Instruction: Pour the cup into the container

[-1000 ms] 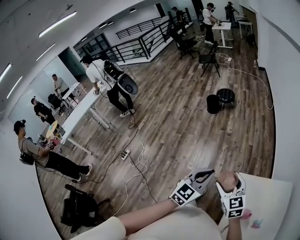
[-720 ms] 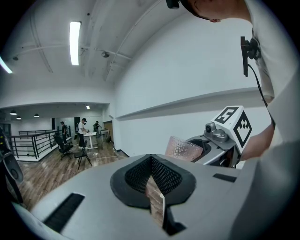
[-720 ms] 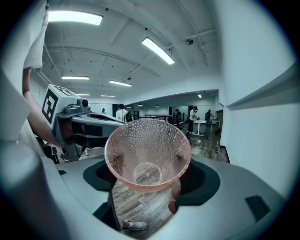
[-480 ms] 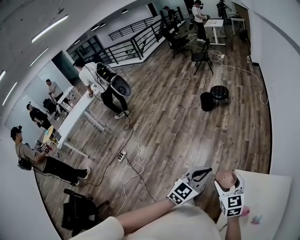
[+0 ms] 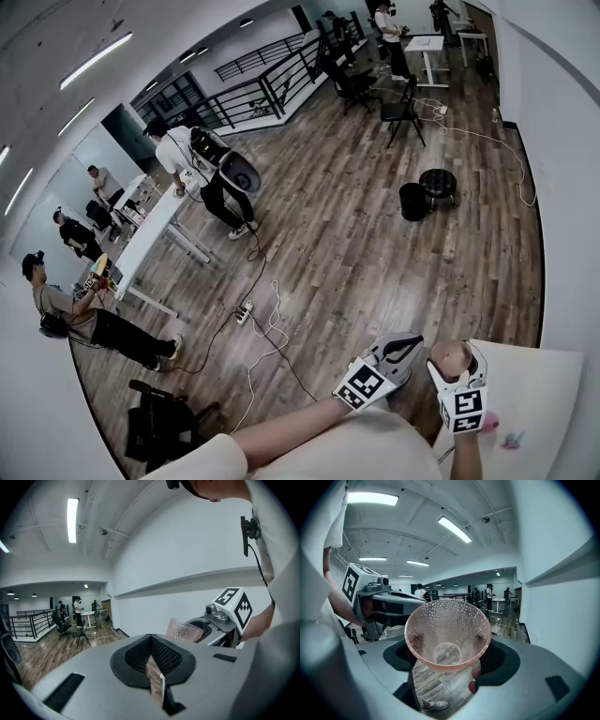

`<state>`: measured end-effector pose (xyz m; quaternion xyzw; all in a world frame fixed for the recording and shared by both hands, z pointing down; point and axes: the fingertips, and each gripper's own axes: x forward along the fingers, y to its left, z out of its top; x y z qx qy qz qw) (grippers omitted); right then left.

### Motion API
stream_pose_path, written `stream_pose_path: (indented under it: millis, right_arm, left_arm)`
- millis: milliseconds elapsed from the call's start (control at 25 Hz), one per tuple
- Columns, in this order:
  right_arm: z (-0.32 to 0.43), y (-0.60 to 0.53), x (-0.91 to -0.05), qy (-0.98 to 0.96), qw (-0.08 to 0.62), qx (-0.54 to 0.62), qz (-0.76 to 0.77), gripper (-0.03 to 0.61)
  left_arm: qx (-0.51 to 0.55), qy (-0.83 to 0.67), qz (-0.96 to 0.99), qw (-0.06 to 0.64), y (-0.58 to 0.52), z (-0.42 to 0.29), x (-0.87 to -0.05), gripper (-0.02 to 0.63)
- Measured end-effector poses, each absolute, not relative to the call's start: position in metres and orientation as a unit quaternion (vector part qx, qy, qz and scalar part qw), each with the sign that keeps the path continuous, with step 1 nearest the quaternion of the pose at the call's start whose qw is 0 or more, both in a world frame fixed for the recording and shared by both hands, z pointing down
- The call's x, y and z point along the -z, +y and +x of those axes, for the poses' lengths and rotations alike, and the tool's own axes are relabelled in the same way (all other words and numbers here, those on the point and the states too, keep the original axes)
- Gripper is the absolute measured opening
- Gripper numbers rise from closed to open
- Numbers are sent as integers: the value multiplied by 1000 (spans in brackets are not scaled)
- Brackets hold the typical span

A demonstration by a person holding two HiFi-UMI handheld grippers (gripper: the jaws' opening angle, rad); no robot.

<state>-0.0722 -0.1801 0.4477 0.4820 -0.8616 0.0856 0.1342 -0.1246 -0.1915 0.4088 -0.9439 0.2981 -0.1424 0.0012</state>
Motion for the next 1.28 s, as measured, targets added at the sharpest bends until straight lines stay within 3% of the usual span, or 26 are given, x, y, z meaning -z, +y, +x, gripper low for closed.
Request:
stream_pose_path:
  millis: [1280]
  right_arm:
    - [-30, -130, -456, -812, 151, -99, 554, 367]
  left_arm:
    - [133, 220, -966, -15, -154, -90, -424, 9]
